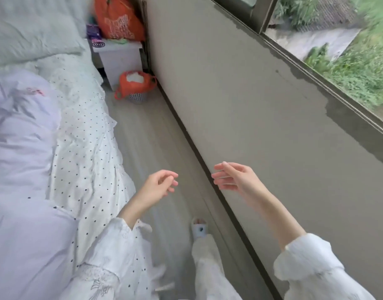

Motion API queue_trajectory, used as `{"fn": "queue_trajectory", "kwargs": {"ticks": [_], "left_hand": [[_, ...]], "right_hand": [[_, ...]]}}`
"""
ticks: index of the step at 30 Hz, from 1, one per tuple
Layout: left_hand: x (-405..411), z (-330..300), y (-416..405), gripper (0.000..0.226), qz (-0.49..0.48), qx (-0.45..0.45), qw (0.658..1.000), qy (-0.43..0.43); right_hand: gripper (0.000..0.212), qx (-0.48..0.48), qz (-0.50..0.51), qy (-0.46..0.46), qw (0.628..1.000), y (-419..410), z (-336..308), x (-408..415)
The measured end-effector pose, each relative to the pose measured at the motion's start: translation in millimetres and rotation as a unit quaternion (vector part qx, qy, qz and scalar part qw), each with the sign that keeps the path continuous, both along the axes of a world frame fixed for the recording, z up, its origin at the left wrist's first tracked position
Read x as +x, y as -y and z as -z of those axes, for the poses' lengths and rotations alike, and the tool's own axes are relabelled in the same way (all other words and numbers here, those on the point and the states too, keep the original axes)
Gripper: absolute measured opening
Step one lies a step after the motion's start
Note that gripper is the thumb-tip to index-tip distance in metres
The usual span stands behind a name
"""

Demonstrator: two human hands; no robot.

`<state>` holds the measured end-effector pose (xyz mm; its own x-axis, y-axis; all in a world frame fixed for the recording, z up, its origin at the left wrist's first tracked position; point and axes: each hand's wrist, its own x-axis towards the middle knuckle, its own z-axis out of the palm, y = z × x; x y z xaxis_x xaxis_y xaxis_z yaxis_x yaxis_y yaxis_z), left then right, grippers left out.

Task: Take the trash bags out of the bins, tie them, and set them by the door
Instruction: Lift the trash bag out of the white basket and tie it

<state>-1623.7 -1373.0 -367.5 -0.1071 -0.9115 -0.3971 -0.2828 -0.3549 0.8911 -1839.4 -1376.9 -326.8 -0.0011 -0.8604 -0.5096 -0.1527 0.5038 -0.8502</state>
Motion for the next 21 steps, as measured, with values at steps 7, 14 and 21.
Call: {"fn": "queue_trajectory", "kwargs": {"ticks": [7,14,21], "left_hand": [[2.7,-21.9,165.1,0.019,-0.092,-0.006,0.996,0.012],[65.2,-14.5,295.2,0.018,-0.181,0.004,0.983,0.020],[154.8,12.5,464.8,0.019,-0.198,0.030,0.980,0.018]], "right_hand": [[0.028,0.000,-0.109,0.007,0.994,208.1,-11.4,15.4],[0.031,0.023,-0.194,0.011,0.981,383.7,-6.5,81.4],[0.032,0.032,-0.205,0.006,0.978,566.5,17.7,174.2]]}}
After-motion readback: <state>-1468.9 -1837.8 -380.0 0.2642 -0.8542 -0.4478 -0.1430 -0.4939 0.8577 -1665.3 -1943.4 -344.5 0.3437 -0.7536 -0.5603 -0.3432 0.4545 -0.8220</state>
